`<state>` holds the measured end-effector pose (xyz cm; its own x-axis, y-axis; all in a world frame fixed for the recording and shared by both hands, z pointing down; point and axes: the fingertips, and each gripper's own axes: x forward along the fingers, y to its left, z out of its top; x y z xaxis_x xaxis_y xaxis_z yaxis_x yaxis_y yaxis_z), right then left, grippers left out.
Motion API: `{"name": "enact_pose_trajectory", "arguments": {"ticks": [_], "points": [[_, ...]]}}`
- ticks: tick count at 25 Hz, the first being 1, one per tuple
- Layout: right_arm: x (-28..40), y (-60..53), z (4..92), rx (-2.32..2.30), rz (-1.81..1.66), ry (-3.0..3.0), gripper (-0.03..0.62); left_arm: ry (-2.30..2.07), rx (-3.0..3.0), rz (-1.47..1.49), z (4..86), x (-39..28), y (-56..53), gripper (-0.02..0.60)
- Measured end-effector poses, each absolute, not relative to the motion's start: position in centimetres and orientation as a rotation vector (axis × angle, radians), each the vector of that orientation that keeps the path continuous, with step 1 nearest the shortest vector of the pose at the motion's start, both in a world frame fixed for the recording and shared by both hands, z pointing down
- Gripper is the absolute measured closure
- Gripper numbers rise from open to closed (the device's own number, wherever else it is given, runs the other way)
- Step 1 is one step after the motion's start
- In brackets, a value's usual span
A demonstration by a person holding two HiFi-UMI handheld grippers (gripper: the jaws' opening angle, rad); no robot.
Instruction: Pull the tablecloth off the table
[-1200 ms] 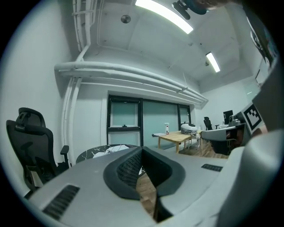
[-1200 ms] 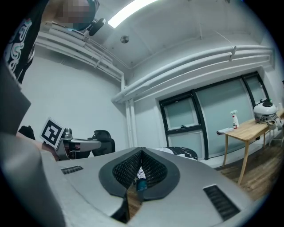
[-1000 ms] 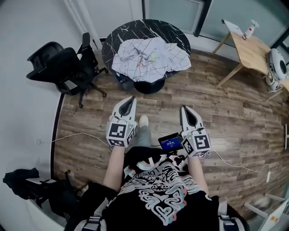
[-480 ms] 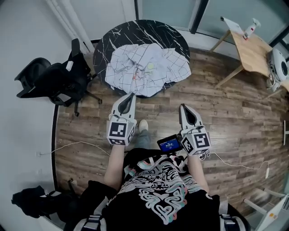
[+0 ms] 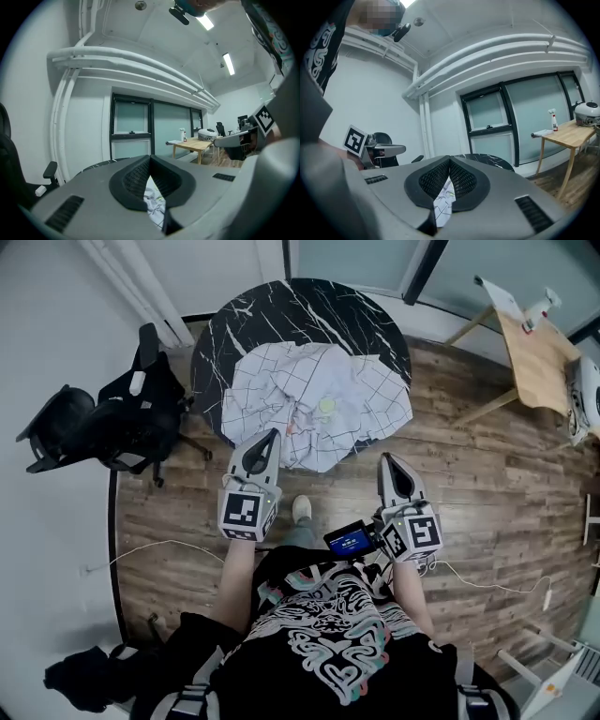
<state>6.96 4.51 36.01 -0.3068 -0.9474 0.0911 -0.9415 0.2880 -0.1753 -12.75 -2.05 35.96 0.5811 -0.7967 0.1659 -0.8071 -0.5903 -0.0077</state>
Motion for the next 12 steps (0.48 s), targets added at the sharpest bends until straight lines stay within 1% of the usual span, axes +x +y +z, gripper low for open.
{"name": "enact_pose_trajectory", "arguments": {"ticks": [4, 12], "points": [[6.4, 1.1, 36.5, -1.844, -0.316, 2.506, 0.58, -1.372, 2.732, 0.21, 36.2, -13.6, -5.5, 0.566], [5.7, -3.3, 36.8, -1.866, -0.29, 2.522, 0.58, -1.29, 2.682, 0.069, 36.5, -15.1, -10.4, 0.566]]}}
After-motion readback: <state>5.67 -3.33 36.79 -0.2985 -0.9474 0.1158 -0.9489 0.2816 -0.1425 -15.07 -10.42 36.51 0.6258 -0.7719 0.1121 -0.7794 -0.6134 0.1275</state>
